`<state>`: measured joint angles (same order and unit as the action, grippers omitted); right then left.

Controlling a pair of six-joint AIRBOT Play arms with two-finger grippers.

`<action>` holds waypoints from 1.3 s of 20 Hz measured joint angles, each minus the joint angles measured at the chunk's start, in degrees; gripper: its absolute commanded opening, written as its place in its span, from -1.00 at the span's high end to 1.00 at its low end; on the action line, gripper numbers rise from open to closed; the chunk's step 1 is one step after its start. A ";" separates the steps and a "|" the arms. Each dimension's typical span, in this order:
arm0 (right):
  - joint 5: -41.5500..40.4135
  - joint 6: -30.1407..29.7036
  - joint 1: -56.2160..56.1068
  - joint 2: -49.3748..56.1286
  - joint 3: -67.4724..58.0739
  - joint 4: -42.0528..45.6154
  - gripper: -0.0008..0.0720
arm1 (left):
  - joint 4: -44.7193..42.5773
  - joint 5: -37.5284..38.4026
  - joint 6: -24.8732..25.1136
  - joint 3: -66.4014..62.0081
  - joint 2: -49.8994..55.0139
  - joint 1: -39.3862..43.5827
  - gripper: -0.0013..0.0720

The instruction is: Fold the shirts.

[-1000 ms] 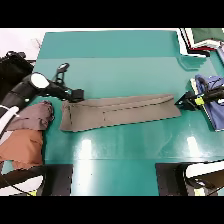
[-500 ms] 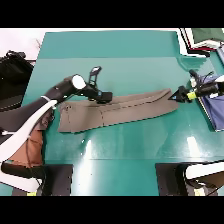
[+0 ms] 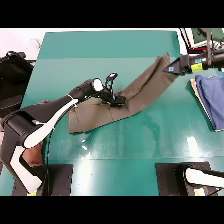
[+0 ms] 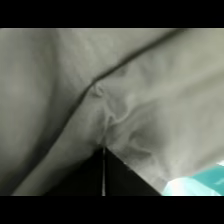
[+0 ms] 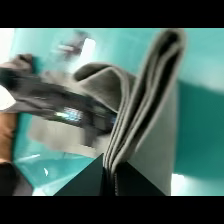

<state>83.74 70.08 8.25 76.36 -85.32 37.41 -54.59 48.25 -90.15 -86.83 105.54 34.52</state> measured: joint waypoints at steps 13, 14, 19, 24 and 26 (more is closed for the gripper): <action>-13.00 4.35 -27.26 -0.31 -4.52 -2.14 0.91 | -11.69 11.26 -0.11 -6.62 -14.14 -16.63 0.89; -15.30 4.35 -30.58 0.90 -4.44 -2.71 0.62 | -12.96 11.82 -0.07 -6.73 -17.07 -19.45 0.89; -29.00 0.00 -45.97 9.51 -4.33 -10.34 0.17 | -15.96 12.90 0.02 -6.91 -28.41 -29.16 0.89; -34.53 -2.14 -45.92 11.37 -2.23 -8.20 0.18 | -16.81 14.56 0.31 -6.91 -32.06 -31.63 0.89; -34.32 -1.33 -41.27 9.25 1.70 -4.22 0.14 | -16.98 14.97 0.52 -6.91 -32.41 -31.39 0.89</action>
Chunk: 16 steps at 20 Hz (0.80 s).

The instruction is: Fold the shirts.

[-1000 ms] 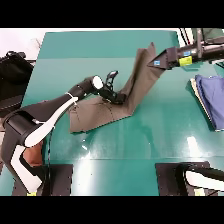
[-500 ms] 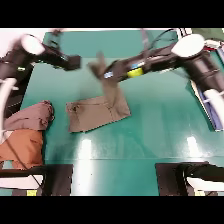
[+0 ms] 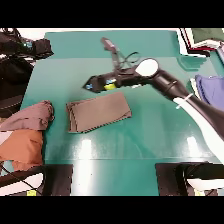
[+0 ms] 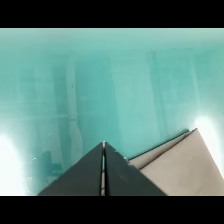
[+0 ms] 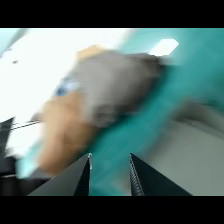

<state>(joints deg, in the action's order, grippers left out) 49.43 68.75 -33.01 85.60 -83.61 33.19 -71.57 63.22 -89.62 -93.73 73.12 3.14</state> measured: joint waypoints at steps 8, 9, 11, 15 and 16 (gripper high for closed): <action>13.07 5.27 22.29 3.17 14.27 9.70 -0.64 | 0.09 -2.89 1.42 0.28 0.09 5.99 0.89; 13.92 5.31 23.15 4.74 14.75 8.70 -0.64 | 0.00 -3.02 1.42 0.33 0.22 6.40 0.89; 14.95 5.01 23.23 8.37 14.99 5.57 -0.55 | 0.22 -3.21 1.46 0.42 0.52 7.32 0.89; 15.52 4.50 18.99 15.65 10.10 2.23 -0.03 | 1.20 -3.74 1.57 0.52 0.83 8.70 0.89; 15.54 4.46 17.62 17.40 8.37 1.84 0.24 | 1.51 -3.91 1.60 0.52 0.85 9.01 0.89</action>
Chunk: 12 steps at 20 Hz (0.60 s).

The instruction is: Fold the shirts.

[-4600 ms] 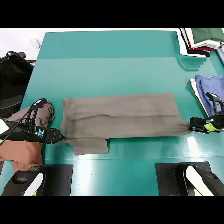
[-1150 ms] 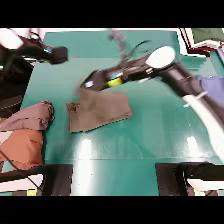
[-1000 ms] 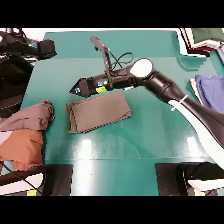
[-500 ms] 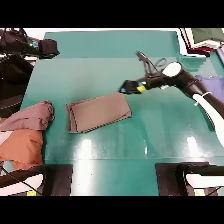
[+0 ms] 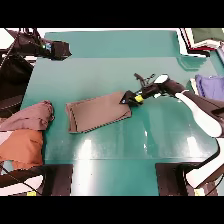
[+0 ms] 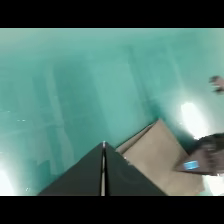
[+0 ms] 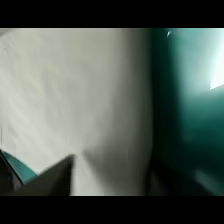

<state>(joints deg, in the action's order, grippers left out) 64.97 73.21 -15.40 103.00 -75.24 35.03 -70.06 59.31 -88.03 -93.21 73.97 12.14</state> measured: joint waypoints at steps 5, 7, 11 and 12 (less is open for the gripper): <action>-0.22 -1.01 -4.74 5.14 -9.07 -0.33 0.93 | 0.50 -0.22 0.00 0.00 0.07 2.80 0.89; -1.16 -1.36 -3.74 4.61 -11.63 -0.31 0.94 | -0.31 -0.70 0.00 0.00 0.07 5.18 0.89; -2.97 -0.52 5.11 -1.07 -14.16 5.22 0.93 | -1.66 -1.66 -0.02 0.00 0.07 9.46 0.89; -3.50 -0.15 8.35 -2.93 -14.43 7.45 0.94 | -1.73 -1.95 -0.02 0.00 0.07 10.25 0.89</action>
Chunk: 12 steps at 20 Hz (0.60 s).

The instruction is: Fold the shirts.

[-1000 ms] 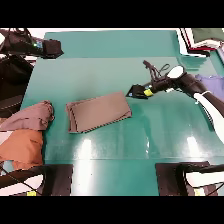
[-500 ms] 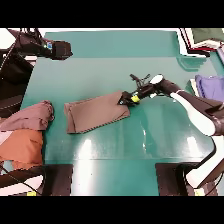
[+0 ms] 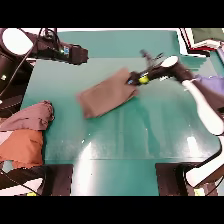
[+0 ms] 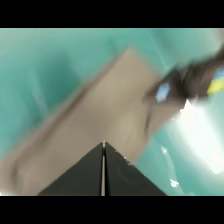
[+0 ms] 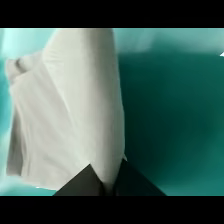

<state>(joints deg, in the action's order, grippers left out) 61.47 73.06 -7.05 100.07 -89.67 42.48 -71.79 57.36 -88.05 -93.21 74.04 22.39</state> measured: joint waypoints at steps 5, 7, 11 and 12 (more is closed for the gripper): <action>-1.29 1.44 20.83 -8.50 -0.57 7.45 0.93 | 0.24 -1.01 -0.31 0.00 0.00 1.81 0.89; -2.19 1.64 29.07 -10.54 -0.63 8.52 0.93 | 0.44 -1.20 -1.03 0.00 0.00 2.08 0.89; -4.00 1.70 41.11 -12.07 -0.68 8.22 0.93 | 0.61 -1.25 -2.29 0.00 0.00 2.21 0.89; -4.74 1.60 42.88 -12.22 -0.70 7.85 0.93 | 0.66 -1.25 -2.60 0.00 0.00 2.27 0.89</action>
<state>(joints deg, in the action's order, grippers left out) 56.73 74.65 35.83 87.85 -90.37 50.33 -71.13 56.12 -90.65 -93.21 74.04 24.67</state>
